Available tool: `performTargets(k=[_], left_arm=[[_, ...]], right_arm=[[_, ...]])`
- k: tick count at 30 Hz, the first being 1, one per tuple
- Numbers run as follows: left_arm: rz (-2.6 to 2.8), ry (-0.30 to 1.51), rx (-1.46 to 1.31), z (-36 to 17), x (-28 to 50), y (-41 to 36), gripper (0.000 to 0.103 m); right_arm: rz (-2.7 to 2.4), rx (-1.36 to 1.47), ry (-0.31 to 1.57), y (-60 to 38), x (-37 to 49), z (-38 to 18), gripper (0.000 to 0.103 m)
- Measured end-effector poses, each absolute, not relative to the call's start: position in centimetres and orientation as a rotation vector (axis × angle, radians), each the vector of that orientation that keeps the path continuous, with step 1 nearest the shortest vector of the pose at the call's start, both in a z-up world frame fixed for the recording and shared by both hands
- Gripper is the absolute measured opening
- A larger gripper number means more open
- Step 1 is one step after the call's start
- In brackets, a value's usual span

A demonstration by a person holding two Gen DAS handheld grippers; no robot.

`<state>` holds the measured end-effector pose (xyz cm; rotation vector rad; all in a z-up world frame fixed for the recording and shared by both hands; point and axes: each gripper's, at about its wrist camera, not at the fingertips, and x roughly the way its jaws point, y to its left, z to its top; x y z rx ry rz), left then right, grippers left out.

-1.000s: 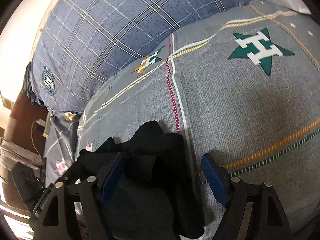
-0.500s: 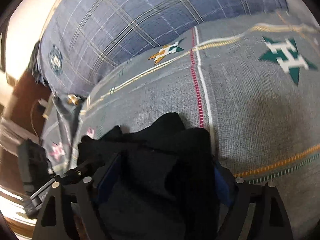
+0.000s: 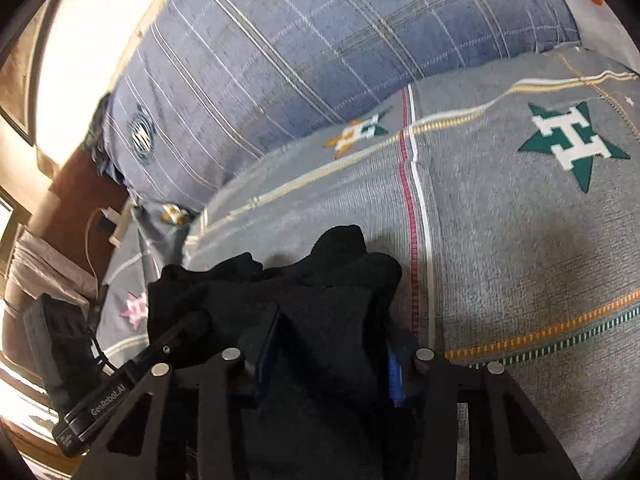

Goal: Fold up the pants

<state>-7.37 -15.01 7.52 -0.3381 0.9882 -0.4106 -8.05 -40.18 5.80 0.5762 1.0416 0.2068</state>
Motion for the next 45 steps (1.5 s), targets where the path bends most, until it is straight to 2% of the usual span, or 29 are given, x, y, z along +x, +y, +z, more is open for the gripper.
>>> performTargets(k=[4,7,10,11,12,14,21,25,26,28,29,30,32,34,36,37,45], left_arm=[[-0.415,0.951,-0.354,9.5,-6.6,-14.8,0.044],[-0.408,0.978,-0.346,8.7,-5.2,-15.2,0.047],[-0.334,1.03,-0.258,6.0,-4.6,-16.2,0.059],[-0.285,1.064,-0.224,5.0,-4.4,-16.6,0.066],[-0.274,1.069,-0.215,4.7,-4.4,-16.7,0.067],[-0.282,1.061,-0.218,5.2,-4.7,-16.4,0.068],[-0.228,1.074,-0.213,6.7,-9.4,-13.5,0.068],[-0.224,1.12,-0.177,5.7,-11.4,-14.1,0.068],[-0.22,1.136,-0.176,5.2,-11.6,-14.3,0.068],[-0.223,1.152,-0.181,4.5,-12.0,-14.7,0.068],[-0.219,1.153,-0.162,4.4,-12.1,-15.0,0.068],[-0.211,1.151,-0.127,4.2,-12.1,-15.4,0.068],[-0.208,1.146,-0.101,4.2,-12.3,-15.7,0.068],[-0.21,1.141,-0.109,4.0,-12.2,-15.7,0.069],[-0.19,1.154,-0.105,3.4,-11.9,-15.6,0.082],[-0.18,1.159,-0.112,3.1,-11.7,-15.5,0.084],[-0.164,1.126,-0.109,4.7,-12.7,-14.4,0.085]], right_arm=[[0.215,0.533,0.931,-39.9,-8.5,8.4,0.046],[0.212,0.531,0.891,-39.9,-7.6,9.0,0.046],[0.188,0.528,0.935,-39.9,-7.0,7.6,0.05],[0.171,0.526,0.975,-39.8,-6.6,6.5,0.052],[0.139,0.517,1.027,-39.6,-6.1,5.2,0.059],[0.095,0.506,1.054,-39.6,-6.0,4.4,0.063],[0.086,0.486,0.961,-40.6,-10.3,8.6,0.066],[0.114,0.473,0.977,-39.9,-14.4,8.5,0.066],[0.114,0.473,0.977,-39.9,-14.4,8.5,0.065],[0.105,0.416,1.029,-38.9,-14.1,7.6,0.056],[0.105,0.416,1.029,-38.9,-14.1,7.6,0.046],[0.082,0.375,1.053,-38.4,-13.7,7.0,0.029],[0.041,0.331,1.105,-38.1,-13.4,6.1,0.022],[0.018,0.298,1.095,-37.9,-13.5,6.2,0.019],[0.011,0.279,1.105,-37.8,-13.4,5.9,0.019],[0.002,0.271,1.126,-37.7,-13.0,5.3,0.019],[0.011,0.336,1.1,-38.6,-14.0,5.6,0.021]])
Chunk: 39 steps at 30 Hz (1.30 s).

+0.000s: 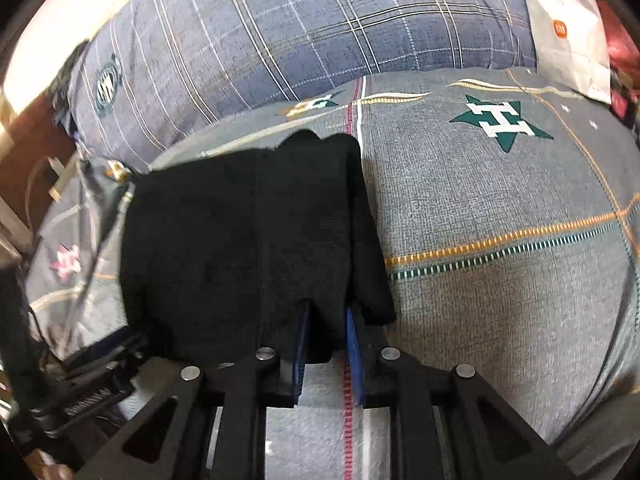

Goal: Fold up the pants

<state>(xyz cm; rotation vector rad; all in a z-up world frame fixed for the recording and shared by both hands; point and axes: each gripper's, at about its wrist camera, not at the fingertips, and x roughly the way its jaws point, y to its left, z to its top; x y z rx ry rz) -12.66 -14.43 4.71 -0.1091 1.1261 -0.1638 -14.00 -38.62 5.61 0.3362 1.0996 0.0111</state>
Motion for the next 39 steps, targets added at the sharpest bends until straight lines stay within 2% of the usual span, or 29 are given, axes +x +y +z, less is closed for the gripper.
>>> performTargets(k=[5,7,8,9,11,20,28,39], left_arm=[[-0.098,0.892,-0.063,9.2,-17.4,-13.6,0.085],[-0.056,0.831,-0.028,10.5,-19.1,-13.5,0.085],[-0.047,0.814,-0.016,11.2,-19.8,-13.5,0.085],[-0.044,0.801,-0.011,11.7,-20.3,-13.5,0.085],[-0.033,0.771,-0.002,12.5,-21.2,-13.4,0.086],[-0.093,0.886,-0.013,14.3,-23.1,-13.6,0.086],[-0.009,0.83,0.055,16.2,-24.4,-12.9,0.086],[-0.02,0.867,0.054,17.4,-25.0,-12.9,0.086]], right_arm=[[0.067,0.43,1.014,-39.2,-16.8,8.1,0.027],[0.091,0.449,0.969,-39.3,-18.3,9.3,0.039],[0.094,0.444,0.945,-39.2,-19.2,10.0,0.061],[0.093,0.437,0.923,-39.1,-19.9,10.6,0.077],[0.085,0.408,0.859,-38.7,-21.7,12.2,0.083],[0.116,0.347,0.88,-36.6,-23.6,15.2,0.084],[0.126,0.347,0.877,-36.2,-24.6,17.8,0.084],[0.059,0.261,0.881,-35.3,-25.4,19.5,0.084]])
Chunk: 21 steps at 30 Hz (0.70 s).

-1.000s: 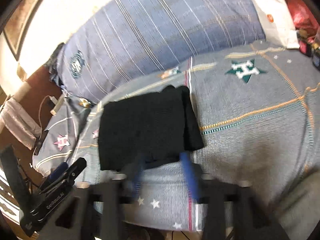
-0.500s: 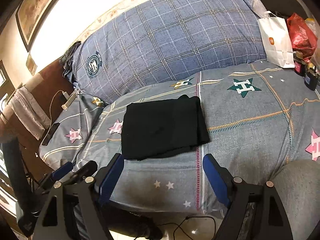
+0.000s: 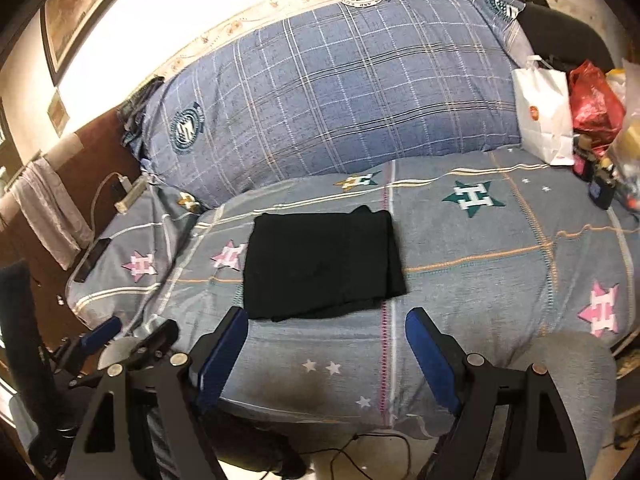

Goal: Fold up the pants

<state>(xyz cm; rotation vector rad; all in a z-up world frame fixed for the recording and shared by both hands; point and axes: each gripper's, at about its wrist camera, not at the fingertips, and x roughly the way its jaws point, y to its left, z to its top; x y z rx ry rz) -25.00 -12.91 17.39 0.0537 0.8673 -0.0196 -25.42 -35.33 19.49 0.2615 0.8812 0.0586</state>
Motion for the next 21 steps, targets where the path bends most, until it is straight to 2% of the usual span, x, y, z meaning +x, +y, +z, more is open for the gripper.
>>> performTargets(k=[21], left_arm=[[-0.08,0.877,0.023,18.4,-25.4,-12.5,0.086]], right_arm=[[0.093,0.208,0.874,-34.5,-26.5,21.2,0.084]])
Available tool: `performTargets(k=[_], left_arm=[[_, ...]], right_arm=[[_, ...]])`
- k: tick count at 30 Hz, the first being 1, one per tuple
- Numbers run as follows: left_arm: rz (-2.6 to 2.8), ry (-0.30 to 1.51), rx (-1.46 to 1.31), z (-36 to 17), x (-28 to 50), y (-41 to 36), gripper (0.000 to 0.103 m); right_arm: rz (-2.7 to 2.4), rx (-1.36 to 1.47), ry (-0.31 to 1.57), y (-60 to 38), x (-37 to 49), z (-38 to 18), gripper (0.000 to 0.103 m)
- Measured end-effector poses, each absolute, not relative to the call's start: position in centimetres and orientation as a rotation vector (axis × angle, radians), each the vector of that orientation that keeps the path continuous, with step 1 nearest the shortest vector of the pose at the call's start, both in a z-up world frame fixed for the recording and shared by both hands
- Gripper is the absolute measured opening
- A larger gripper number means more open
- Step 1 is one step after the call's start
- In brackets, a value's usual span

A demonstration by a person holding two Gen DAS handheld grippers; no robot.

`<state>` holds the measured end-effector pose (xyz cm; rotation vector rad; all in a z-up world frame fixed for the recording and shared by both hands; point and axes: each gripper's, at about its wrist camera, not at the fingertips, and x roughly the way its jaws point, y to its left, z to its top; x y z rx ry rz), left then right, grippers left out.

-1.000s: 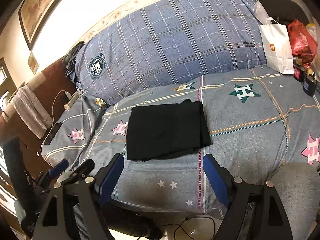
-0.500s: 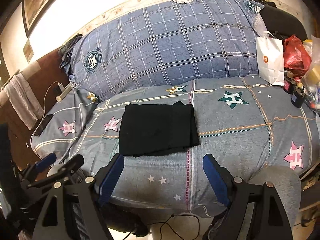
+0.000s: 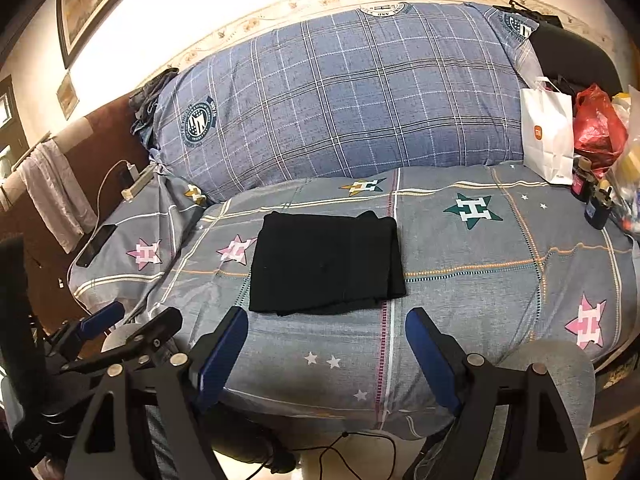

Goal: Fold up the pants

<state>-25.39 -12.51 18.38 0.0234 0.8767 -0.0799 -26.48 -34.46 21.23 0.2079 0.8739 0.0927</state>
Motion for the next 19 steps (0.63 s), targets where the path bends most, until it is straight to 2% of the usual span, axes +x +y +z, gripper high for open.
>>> performTargets(k=[19], left_arm=[[-0.111,0.901,0.034,15.3,-21.7,-12.3,0.086]], right_arm=[[0.099,0.226,0.932,-34.7,-23.8,18.6,0.084]])
